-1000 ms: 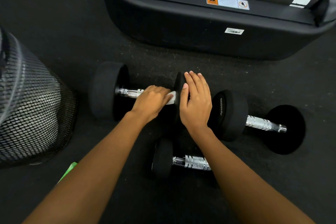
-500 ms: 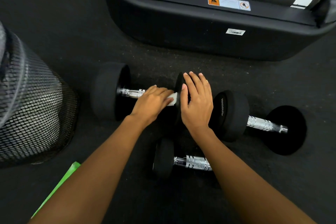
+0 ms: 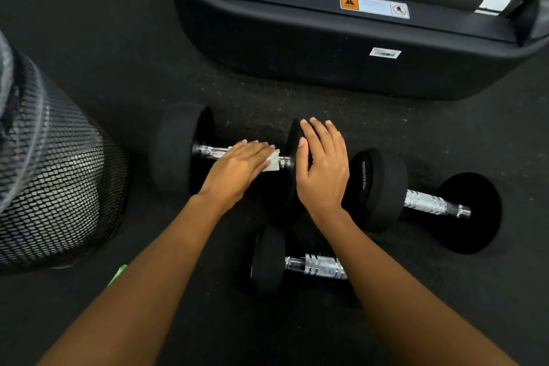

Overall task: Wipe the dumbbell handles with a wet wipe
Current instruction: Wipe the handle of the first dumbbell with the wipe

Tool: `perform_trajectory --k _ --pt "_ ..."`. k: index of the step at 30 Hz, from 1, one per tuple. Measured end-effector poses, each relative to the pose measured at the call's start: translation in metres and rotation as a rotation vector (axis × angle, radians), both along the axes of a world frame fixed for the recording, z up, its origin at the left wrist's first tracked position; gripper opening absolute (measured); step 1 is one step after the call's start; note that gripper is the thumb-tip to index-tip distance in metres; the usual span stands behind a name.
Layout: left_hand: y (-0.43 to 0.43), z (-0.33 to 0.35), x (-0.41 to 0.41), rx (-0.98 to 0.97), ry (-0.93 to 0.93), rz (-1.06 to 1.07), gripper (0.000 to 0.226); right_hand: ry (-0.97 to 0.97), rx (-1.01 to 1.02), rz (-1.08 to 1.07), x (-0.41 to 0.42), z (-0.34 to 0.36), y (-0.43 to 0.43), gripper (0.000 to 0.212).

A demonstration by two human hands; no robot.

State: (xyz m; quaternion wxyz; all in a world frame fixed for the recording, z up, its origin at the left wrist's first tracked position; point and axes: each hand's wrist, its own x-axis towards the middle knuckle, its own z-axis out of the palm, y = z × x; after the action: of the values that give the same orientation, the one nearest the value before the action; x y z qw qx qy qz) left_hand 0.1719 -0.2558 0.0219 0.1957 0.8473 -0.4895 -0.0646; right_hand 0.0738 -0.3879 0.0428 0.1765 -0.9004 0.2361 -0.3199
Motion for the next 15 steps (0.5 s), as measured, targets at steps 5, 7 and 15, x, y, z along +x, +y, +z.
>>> perform_trajectory --k 5,7,15 --pt "0.015 -0.001 0.007 -0.013 -0.111 -0.087 0.042 0.001 0.014 0.007 -0.002 0.000 0.002 0.038" --pt "0.020 -0.002 0.009 -0.028 -0.099 -0.062 0.044 -0.001 0.013 0.004 -0.002 0.000 0.002 0.038" --pt "0.011 -0.006 0.000 -0.027 -0.052 0.032 0.044 0.009 0.012 -0.008 0.000 0.000 0.001 0.039"
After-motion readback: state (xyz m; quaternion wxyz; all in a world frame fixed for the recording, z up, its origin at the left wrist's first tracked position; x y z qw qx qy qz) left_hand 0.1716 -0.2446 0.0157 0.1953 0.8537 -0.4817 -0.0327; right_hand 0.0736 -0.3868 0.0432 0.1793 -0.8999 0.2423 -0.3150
